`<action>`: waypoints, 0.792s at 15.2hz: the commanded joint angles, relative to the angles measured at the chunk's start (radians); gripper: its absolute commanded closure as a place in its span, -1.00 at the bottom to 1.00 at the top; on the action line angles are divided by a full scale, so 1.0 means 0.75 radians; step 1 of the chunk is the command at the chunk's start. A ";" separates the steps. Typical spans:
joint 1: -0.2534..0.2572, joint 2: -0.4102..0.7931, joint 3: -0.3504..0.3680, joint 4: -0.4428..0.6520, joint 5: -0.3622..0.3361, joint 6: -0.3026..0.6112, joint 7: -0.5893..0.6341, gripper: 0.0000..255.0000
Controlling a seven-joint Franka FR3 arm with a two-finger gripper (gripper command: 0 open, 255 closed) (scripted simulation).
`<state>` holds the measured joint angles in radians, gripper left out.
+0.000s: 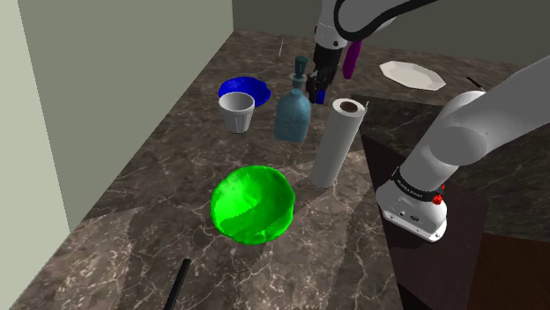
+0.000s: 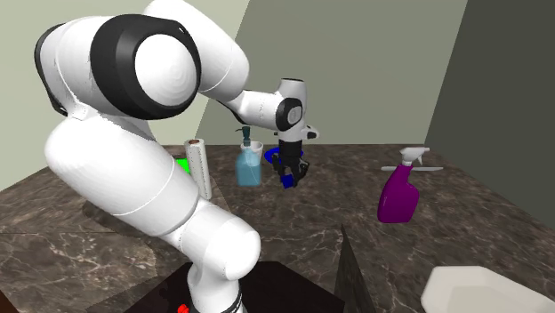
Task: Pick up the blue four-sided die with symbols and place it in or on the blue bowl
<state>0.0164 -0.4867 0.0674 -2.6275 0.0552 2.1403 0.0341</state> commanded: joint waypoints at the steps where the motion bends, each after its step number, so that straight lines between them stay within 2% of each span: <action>1: 0.000 -0.018 -0.001 0.024 -0.001 -0.043 0.001 1.00; 12: -0.002 -0.085 -0.008 0.177 -0.006 -0.262 0.004 1.00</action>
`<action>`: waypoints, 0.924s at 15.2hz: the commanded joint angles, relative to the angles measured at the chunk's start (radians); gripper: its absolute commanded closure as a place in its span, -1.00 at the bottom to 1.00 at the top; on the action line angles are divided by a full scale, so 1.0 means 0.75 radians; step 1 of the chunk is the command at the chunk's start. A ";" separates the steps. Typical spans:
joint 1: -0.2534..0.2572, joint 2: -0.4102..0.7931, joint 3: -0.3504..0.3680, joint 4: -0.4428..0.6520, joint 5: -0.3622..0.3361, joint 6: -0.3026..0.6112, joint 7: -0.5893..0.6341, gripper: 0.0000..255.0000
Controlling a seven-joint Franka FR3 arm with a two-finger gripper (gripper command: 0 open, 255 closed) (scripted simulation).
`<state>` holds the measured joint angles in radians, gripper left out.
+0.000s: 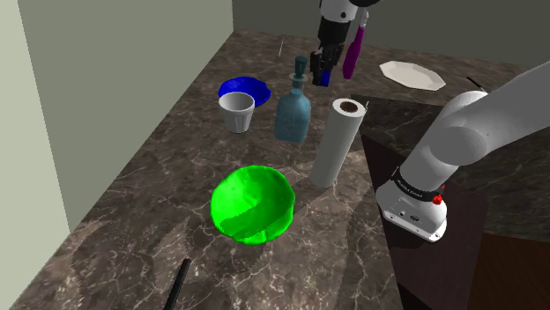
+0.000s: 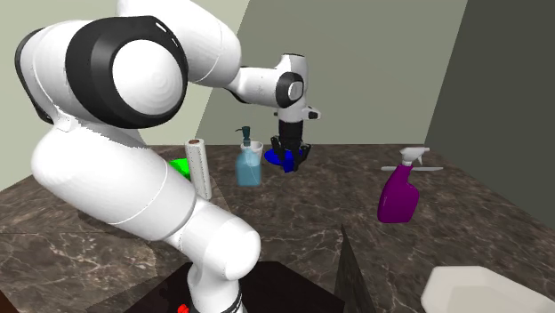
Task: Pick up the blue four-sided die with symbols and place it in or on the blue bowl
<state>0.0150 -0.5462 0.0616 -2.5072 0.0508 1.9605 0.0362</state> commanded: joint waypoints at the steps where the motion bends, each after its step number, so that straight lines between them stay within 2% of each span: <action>1: 0.000 -0.009 0.000 0.031 -0.001 -0.041 0.002 1.00; 3: 0.000 -0.016 -0.001 0.063 -0.002 -0.079 0.002 1.00; 8: 0.026 0.230 0.072 0.269 0.014 -0.037 0.097 1.00; 14: 0.052 0.523 0.147 0.563 -0.009 -0.035 0.213 1.00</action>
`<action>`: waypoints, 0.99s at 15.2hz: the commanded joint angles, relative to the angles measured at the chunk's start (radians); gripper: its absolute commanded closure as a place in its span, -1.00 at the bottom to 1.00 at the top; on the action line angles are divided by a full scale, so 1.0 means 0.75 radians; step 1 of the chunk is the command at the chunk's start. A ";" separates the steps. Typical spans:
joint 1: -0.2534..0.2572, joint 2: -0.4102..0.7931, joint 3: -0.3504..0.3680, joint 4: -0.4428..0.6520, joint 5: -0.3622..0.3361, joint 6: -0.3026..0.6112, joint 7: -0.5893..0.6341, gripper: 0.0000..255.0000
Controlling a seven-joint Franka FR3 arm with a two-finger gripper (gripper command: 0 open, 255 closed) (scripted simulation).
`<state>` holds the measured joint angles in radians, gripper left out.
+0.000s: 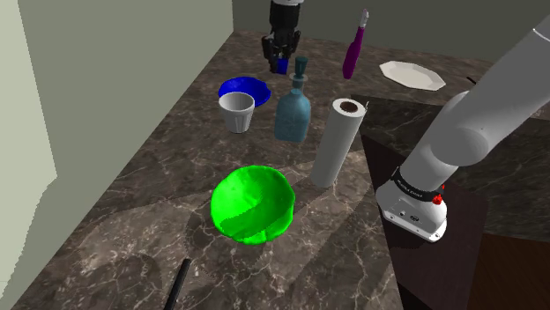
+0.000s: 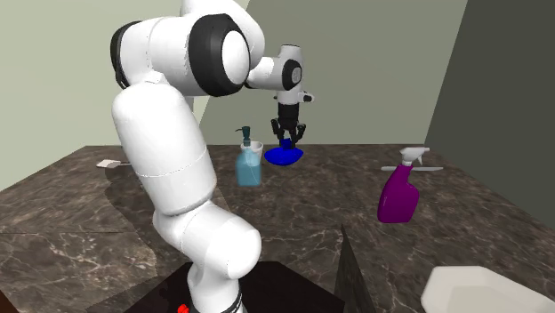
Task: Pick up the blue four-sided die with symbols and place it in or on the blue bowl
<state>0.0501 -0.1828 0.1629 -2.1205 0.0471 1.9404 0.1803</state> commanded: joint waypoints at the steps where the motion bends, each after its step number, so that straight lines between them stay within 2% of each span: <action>1: 0.010 0.089 0.022 0.102 -0.012 -0.014 0.041 1.00; 7: 0.054 0.397 0.072 0.471 -0.077 -0.078 0.156 1.00; 15: 0.058 0.432 0.071 0.390 -0.085 0.038 0.163 1.00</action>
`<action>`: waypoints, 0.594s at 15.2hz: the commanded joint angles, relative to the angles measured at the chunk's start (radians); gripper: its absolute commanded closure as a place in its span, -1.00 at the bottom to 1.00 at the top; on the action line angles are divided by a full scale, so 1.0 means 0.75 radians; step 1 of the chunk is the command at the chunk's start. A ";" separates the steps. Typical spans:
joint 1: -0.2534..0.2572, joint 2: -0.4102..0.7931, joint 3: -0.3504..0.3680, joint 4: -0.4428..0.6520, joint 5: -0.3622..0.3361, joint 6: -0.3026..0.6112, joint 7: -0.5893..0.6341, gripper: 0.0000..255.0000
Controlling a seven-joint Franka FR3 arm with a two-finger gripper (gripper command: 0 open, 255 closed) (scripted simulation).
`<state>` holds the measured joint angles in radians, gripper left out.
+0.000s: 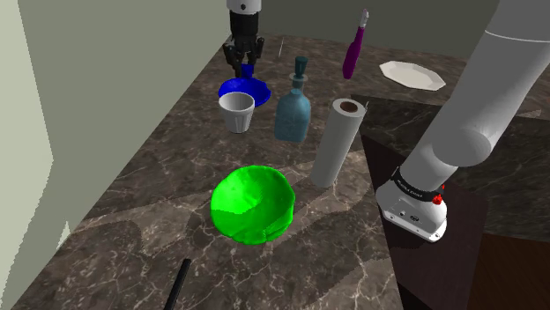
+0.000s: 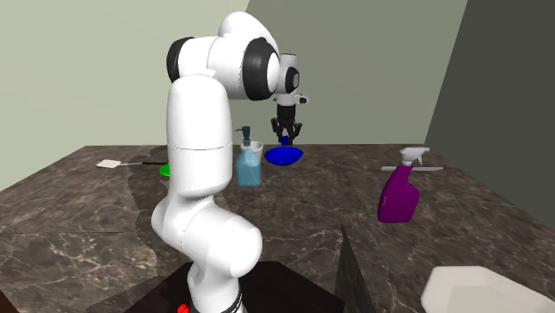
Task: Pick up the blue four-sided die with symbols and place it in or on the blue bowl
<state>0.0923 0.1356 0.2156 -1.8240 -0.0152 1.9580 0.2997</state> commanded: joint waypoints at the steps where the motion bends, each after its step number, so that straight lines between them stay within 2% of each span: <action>1: 0.002 0.012 0.001 -0.018 -0.003 0.031 0.004 1.00; 6: 0.003 0.042 -0.001 -0.085 -0.011 0.127 0.008 1.00; 9: 0.003 0.042 -0.001 -0.085 -0.011 0.127 0.008 1.00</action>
<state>0.0950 0.1664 0.2154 -1.8868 -0.0231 2.0512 0.3061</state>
